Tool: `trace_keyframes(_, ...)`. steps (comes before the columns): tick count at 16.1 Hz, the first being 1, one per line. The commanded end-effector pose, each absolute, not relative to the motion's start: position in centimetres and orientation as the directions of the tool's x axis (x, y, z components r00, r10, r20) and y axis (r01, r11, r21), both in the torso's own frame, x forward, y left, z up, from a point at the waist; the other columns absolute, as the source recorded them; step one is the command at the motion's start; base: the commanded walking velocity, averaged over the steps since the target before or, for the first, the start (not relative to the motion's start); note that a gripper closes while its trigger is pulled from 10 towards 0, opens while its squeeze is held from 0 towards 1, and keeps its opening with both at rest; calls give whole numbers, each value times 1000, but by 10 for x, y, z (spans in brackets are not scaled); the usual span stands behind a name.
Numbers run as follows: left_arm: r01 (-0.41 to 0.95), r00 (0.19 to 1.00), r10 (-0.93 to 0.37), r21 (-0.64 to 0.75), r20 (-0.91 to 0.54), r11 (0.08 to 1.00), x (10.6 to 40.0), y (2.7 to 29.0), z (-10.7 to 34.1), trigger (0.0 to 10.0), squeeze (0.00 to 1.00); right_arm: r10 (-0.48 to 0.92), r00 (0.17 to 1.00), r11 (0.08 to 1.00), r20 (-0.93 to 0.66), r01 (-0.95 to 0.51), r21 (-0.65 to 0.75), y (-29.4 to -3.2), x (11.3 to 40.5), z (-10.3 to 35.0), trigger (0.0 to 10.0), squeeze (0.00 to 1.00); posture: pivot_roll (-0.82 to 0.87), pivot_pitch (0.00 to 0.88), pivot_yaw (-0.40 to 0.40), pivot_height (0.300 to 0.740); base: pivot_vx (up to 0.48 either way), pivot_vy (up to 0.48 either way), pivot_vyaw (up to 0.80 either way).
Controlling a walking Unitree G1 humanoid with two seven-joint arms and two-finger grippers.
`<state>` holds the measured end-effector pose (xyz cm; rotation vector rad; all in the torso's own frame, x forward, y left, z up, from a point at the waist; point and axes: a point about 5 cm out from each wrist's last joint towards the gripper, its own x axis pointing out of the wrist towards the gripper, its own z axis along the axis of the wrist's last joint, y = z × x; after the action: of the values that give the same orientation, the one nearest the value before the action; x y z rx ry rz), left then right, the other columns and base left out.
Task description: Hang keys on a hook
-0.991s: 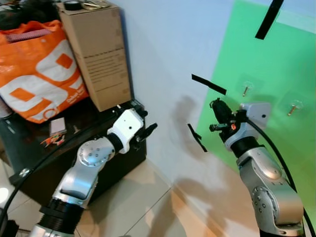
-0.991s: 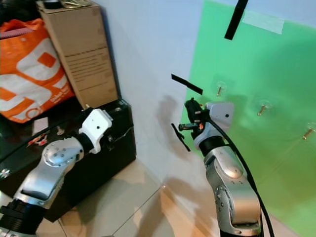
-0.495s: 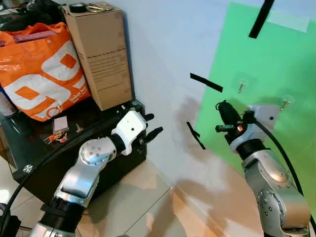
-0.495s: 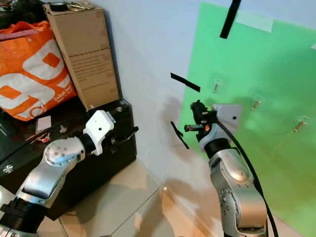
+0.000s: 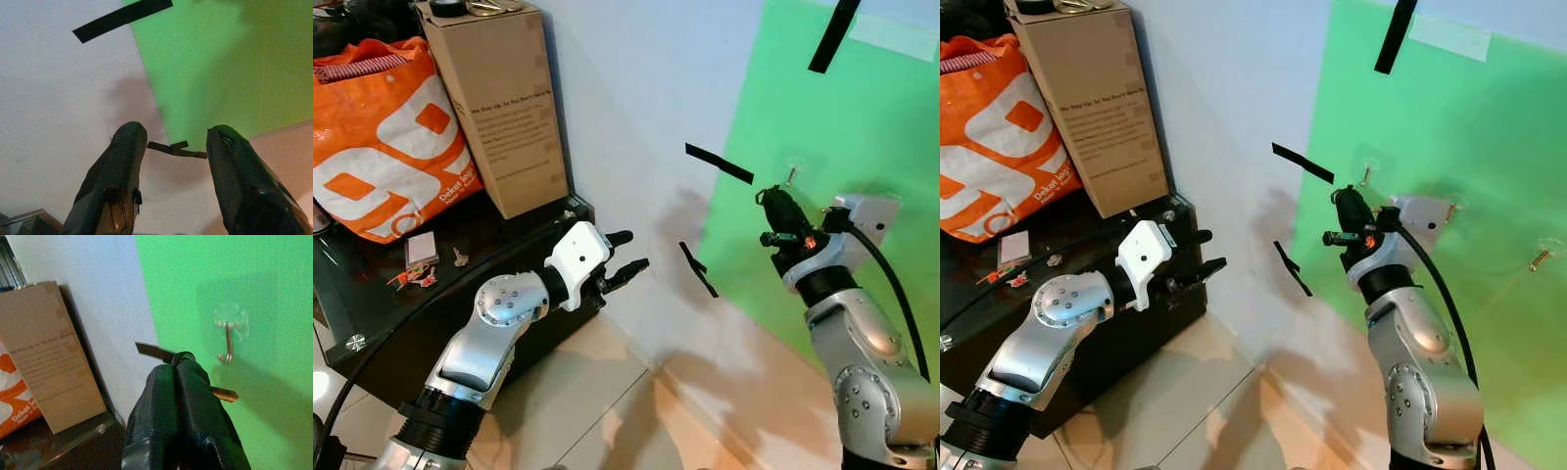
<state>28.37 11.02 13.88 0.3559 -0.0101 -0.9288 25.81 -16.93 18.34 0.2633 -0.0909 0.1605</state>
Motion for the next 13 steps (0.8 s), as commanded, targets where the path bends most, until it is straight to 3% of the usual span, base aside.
trace_keyframes(1, 791, 593, -790, 301, -158, 533, 284, 111, 138, 10000, 0, 147, 981, 948, 127, -176, 265, -170, 260, 188, 10000, 0, -113, 0, 33, 740, 0, 0, 0)
trace_keyframes(7, 801, 580, -798, 294, -164, 521, 283, 111, 137, 10000, 0, 159, 977, 939, 145, -195, 283, -171, 264, 192, 10000, 0, -106, 0, 29, 740, 0, 0, 0)
trace_keyframes(13, 804, 578, -798, 291, -171, 519, 282, 112, 137, 10000, 0, 51, 995, 935, 87, -79, 347, -187, 259, 181, 10000, 0, -104, 0, 26, 740, 0, 0, 0)
